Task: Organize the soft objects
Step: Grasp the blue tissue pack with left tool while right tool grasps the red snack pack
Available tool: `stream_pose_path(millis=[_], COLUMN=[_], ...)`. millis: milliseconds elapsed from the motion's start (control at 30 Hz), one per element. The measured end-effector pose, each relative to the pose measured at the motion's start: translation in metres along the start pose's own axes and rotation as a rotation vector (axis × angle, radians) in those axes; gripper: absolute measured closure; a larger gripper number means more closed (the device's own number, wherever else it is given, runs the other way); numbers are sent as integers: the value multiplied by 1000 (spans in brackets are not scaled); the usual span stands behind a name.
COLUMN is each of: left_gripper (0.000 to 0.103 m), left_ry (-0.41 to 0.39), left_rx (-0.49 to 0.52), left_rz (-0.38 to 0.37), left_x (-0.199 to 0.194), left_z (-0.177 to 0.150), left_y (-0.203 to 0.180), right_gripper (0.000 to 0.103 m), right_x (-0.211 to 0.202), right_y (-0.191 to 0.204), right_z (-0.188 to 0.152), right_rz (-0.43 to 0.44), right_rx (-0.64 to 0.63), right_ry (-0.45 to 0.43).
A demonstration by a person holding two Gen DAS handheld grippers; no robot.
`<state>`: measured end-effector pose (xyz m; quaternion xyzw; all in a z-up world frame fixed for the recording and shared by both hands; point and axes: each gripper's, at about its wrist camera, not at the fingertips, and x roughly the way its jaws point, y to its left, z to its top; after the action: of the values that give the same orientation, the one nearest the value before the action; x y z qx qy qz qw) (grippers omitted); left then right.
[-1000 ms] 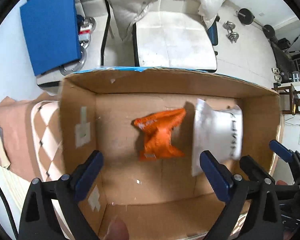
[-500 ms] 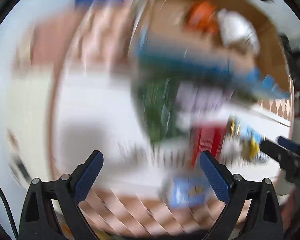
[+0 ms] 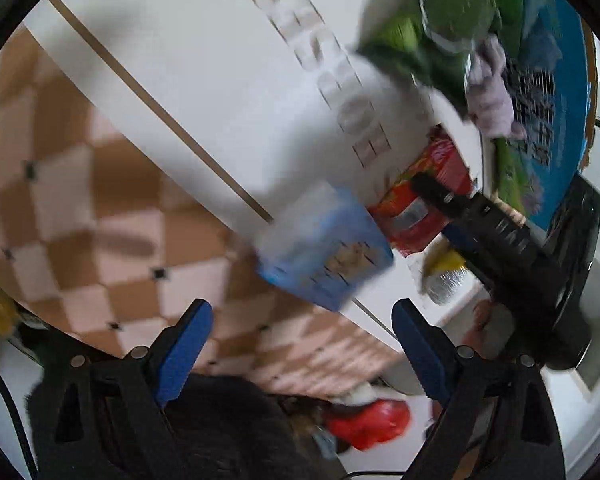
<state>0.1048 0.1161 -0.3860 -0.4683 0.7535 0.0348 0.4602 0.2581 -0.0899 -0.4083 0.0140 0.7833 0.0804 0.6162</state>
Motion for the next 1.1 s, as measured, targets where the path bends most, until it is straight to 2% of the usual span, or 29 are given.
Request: stream_pose_path(millis=[133,200,300,367,433,500,600,633,700,767,800,933,1000,1100], left_gripper=[12,12,13,20,21,21,20,19,19,19,19,19,19,19], left_ry=[68,86,74,62,38,-19,-109,-132,-139,-79,-33,130,152,112], left_rx=[-38,-54,-77,-94,-114,-116,-35,22,98,129,111,-44,-117,-191], left_rz=[-40,-39,-19,-18,-17,-14,36,77,135,174,167,40,2,-11], left_x=[34,50,56,53,40,20,-8,-17,-23,-11,1,55,77,86], left_z=[-3,2,12,22,36,51,66,66,54,32,20,-2,-1,7], left_y=[-13,-19,-17,-15,-16,-21,-41,-53,-64,-65,-60,-37,-35,-37], right_gripper=[51,51,52,52,52,52,52,52,52,52,52,52,52,52], right_x=[-4,-3,-2,-3,-3,-4,-7,-8,-6,-5,-6,-4,-3,-3], right_y=[-28,-48,-78,-92,-104,-110,-117,-118,-115,-111,-105,-100,-105,-110], right_z=[-27,-43,-66,-76,-84,-88,-92,-94,-98,-101,-101,-98,-106,-112], right_rz=[-103,-121,-118,-113,-104,-93,-93,-96,-100,-90,-82,-79,-73,-79], right_rx=[-27,-13,29,53,74,90,94,95,98,104,107,113,126,136], right_ry=[17,34,56,58,54,50,38,34,29,28,30,29,31,34])
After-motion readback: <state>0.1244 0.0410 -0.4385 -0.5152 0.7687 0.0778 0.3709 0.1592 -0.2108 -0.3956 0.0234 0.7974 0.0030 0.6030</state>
